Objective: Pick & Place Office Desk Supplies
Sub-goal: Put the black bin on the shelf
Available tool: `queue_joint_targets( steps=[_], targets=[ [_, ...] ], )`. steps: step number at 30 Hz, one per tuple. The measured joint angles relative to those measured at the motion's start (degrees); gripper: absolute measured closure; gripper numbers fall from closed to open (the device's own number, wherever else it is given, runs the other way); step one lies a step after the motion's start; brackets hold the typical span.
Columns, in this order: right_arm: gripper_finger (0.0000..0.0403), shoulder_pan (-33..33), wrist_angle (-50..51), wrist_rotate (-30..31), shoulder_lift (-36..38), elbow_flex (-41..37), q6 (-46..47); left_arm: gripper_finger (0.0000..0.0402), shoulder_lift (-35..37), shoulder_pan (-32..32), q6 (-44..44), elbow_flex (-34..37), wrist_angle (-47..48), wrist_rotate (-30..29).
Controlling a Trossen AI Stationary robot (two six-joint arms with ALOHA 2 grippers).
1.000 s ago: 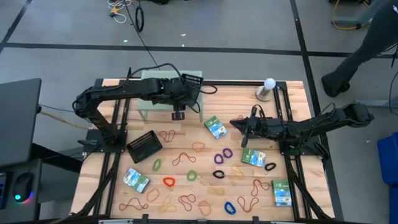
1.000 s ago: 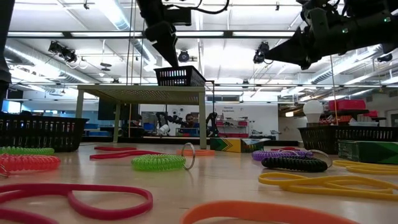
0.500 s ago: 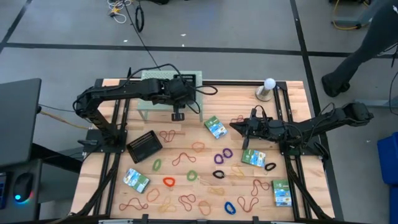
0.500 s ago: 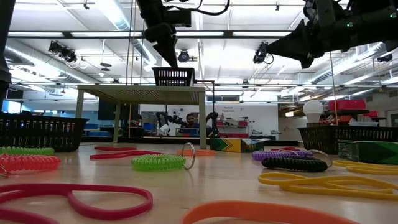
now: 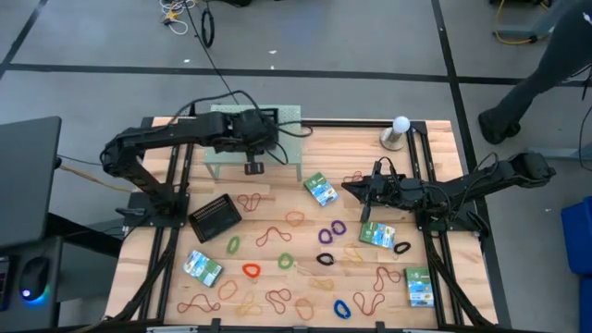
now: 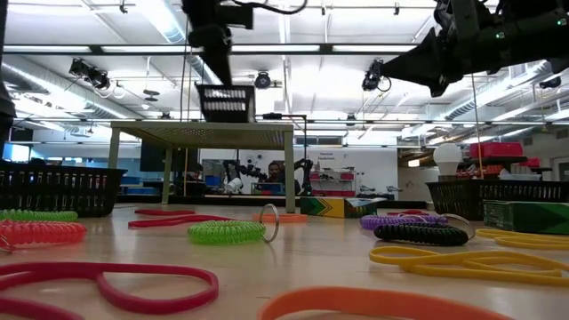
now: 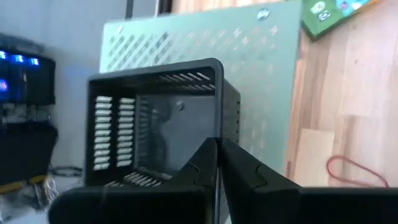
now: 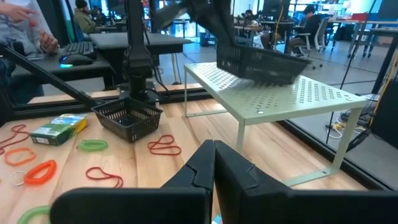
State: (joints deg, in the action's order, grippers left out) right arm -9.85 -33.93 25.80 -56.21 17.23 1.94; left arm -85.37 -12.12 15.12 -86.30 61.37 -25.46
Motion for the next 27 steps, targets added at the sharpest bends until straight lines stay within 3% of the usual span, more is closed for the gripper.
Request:
queue_joint_targets(
  steps=[6, 16, 21, 27],
  targets=[
    [0.0391, 0.00, -0.02, 0.00, 0.00, 0.00, -0.37, 0.0387, 7.63, 0.02, -4.83, 2.57, 5.60, -3.01],
    [0.0391, 0.00, -1.44, 0.00, -0.02, 0.00, -0.72, 0.0387, 20.57, -0.47, -3.78, 19.99, 1.85, -8.01],
    [0.0391, 0.00, -2.11, -0.02, -0.01, 0.00, -0.72, 0.0387, 23.01, -3.43, -1.82, 24.22, -0.12, -8.49],
    [0.0391, 0.00, -2.36, -0.02, -0.02, 0.00, -0.74, 0.0387, 23.24, -6.30, 1.15, 24.59, -1.18, -7.02]
  ],
)
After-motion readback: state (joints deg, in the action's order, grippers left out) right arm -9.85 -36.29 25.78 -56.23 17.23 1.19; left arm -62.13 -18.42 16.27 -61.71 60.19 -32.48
